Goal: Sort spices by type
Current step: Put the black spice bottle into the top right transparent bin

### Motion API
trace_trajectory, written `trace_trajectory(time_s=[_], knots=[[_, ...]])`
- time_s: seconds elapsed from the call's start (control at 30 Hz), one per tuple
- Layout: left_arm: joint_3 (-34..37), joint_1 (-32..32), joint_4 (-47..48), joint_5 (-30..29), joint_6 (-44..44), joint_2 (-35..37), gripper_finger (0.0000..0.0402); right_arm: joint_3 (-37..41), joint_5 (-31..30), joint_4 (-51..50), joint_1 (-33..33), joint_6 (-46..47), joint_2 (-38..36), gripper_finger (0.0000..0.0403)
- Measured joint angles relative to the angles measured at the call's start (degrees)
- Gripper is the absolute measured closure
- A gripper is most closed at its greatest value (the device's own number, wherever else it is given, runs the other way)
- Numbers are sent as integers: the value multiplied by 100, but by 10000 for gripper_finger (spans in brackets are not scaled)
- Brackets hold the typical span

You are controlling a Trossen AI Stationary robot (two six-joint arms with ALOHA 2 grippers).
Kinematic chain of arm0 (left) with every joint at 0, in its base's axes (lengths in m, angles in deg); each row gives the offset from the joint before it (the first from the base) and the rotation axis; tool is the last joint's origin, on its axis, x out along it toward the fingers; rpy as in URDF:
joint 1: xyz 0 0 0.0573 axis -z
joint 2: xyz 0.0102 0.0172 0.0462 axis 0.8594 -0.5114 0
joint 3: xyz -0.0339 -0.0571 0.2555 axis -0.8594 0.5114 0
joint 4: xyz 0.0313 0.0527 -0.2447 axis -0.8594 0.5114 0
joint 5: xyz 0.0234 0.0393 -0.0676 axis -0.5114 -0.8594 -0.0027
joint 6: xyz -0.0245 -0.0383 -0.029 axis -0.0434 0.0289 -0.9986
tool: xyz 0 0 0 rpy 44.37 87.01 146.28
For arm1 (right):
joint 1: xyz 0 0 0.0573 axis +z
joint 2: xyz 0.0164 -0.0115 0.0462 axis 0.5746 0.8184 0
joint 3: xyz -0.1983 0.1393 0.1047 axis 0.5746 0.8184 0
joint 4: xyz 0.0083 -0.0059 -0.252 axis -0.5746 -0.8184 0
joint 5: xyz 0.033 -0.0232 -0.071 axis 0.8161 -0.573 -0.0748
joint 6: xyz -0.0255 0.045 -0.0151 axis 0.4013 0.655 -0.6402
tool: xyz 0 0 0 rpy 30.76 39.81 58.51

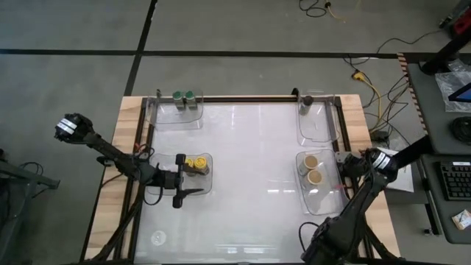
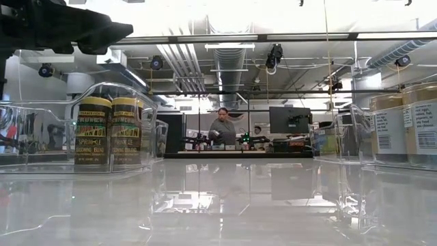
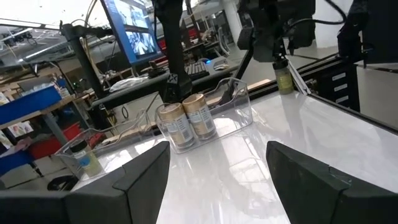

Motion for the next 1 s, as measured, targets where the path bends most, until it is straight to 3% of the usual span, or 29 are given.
trace_trajectory(time_s=[0.23,1.0], knots=[[0,1,35,0,61,0,151,39,189,-189,-18,-278,49,48],[0,2,54,0,83,0,151,977,328,1246,216,49,-113,77]])
